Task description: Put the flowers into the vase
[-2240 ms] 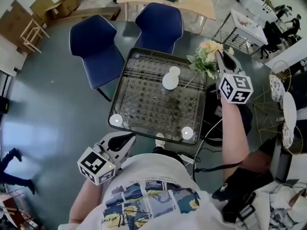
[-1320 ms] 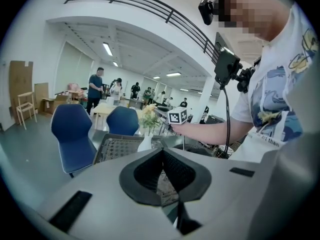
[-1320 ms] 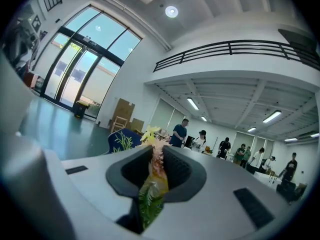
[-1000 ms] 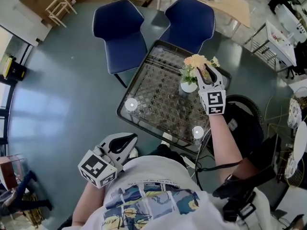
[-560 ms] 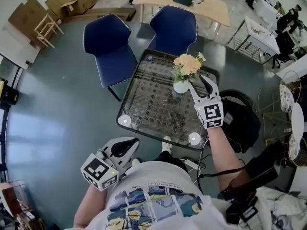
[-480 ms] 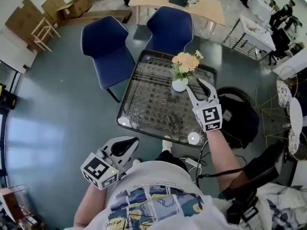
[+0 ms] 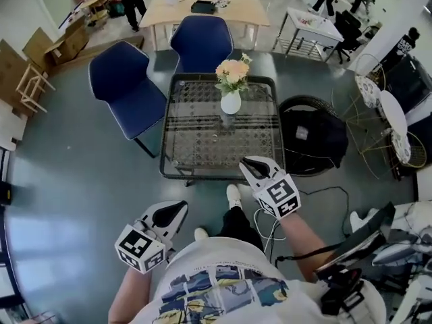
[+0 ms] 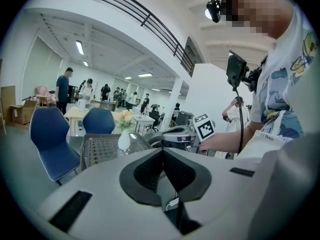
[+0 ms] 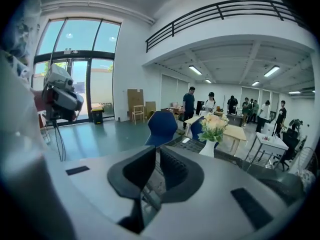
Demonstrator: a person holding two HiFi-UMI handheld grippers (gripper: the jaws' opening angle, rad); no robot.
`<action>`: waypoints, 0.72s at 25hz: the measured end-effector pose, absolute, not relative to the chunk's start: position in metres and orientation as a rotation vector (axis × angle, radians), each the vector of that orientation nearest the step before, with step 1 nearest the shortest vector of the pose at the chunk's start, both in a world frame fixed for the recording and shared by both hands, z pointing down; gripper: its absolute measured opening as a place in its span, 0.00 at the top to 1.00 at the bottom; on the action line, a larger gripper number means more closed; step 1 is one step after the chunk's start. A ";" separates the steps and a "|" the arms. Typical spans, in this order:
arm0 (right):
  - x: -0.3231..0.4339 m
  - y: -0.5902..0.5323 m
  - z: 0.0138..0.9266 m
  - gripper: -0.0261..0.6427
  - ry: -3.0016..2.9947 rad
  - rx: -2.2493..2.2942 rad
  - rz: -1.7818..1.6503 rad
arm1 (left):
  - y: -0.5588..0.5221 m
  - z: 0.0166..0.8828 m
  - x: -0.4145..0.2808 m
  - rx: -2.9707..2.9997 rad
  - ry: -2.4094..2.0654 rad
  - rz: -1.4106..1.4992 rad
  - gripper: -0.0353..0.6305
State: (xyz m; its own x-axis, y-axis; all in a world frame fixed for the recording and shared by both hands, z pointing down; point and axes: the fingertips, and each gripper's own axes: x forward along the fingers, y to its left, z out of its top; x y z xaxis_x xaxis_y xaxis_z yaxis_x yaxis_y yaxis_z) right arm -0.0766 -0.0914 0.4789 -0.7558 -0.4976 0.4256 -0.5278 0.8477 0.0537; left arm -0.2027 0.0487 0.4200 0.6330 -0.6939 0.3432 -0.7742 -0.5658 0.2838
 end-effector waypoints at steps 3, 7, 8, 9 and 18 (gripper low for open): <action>-0.082 -0.041 0.468 0.92 -2.626 0.748 0.148 | 0.072 0.420 -0.201 2.467 -1.120 0.249 0.93; -0.091 0.012 0.462 0.93 -2.650 0.690 0.190 | 0.096 0.417 -0.194 2.476 -1.082 0.231 0.93; -0.094 0.024 0.460 0.93 -2.654 0.669 0.192 | 0.100 0.417 -0.192 2.480 -1.074 0.240 0.93; -0.096 0.033 0.458 0.93 -2.656 0.651 0.183 | 0.102 0.417 -0.190 2.487 -1.064 0.249 0.93; -0.100 0.064 0.449 0.94 -2.662 0.632 0.138 | 0.107 0.410 -0.172 2.564 -1.004 0.245 0.93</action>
